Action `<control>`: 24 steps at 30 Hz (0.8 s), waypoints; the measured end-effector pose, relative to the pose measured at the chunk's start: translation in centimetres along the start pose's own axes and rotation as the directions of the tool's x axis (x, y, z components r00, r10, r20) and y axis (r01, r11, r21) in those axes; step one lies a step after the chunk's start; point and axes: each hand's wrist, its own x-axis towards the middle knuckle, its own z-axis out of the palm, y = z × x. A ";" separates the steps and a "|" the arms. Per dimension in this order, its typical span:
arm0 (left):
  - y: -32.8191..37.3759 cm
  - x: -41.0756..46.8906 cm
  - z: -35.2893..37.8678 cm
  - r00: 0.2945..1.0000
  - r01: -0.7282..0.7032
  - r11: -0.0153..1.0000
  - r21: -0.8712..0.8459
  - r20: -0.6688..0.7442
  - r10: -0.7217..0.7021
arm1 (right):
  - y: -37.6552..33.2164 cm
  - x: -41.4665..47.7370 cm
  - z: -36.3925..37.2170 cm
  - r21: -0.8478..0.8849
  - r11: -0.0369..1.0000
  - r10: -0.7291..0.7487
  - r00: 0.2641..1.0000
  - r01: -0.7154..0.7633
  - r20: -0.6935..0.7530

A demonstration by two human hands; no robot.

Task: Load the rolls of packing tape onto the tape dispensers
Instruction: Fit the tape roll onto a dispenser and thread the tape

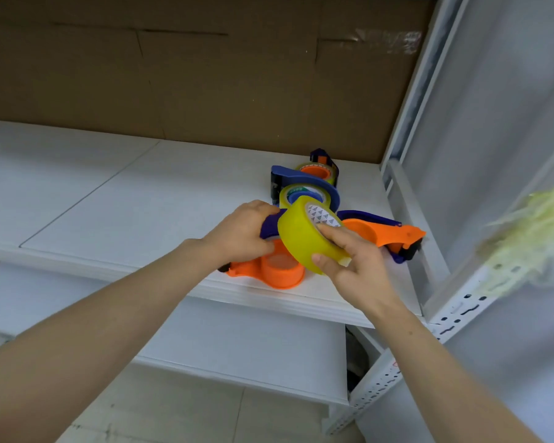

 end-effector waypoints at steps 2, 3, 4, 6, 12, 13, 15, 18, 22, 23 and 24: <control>-0.4 -0.4 -0.9 0.991 0.089 0.988 -0.128 -0.090 -0.101 | 0.0 0.3 0.2 -0.073 0.995 -0.062 0.995 0.068 0.083; -0.9 -0.4 -1.0 0.981 0.141 0.979 -0.150 -0.111 -0.158 | -0.1 0.4 0.3 -0.120 0.986 -0.101 0.987 0.116 0.126; -1.3 -0.5 -1.1 0.973 0.186 0.970 -0.159 -0.104 -0.204 | -0.2 0.6 0.6 -0.171 0.973 -0.126 0.977 0.155 0.169; -1.9 -0.7 -0.9 0.962 0.257 0.948 -0.188 -0.041 -0.269 | -0.4 1.0 1.3 -0.261 0.943 -0.143 0.959 0.207 0.245; -2.2 -1.2 0.3 0.959 0.280 0.937 -0.208 0.014 -0.284 | -0.4 1.4 2.5 -0.386 0.877 -0.146 0.923 0.287 0.355; -2.3 -1.3 0.3 0.958 0.282 0.937 -0.205 0.012 -0.286 | -0.3 1.3 2.5 -0.387 0.871 -0.153 0.915 0.303 0.373; -2.4 -1.3 0.4 0.958 0.284 0.937 -0.204 0.012 -0.288 | 0.0 0.9 2.7 -0.384 0.859 -0.161 0.890 0.339 0.426; -2.2 -1.4 0.4 0.955 0.292 0.933 -0.212 0.011 -0.296 | 1.2 0.2 3.2 -0.383 0.862 -0.145 0.886 0.332 0.441; -2.2 -1.4 0.3 0.951 0.301 0.915 -0.269 0.007 -0.310 | 2.0 0.1 3.5 -0.327 0.901 -0.147 0.911 0.284 0.386; -2.1 -1.4 0.2 0.946 0.310 0.900 -0.308 0.009 -0.323 | 1.7 0.3 3.3 -0.285 0.926 -0.126 0.913 0.249 0.389; -2.0 -1.4 0.0 0.937 0.329 0.872 -0.363 0.011 -0.349 | 1.3 0.7 3.0 -0.245 0.948 -0.089 0.908 0.204 0.410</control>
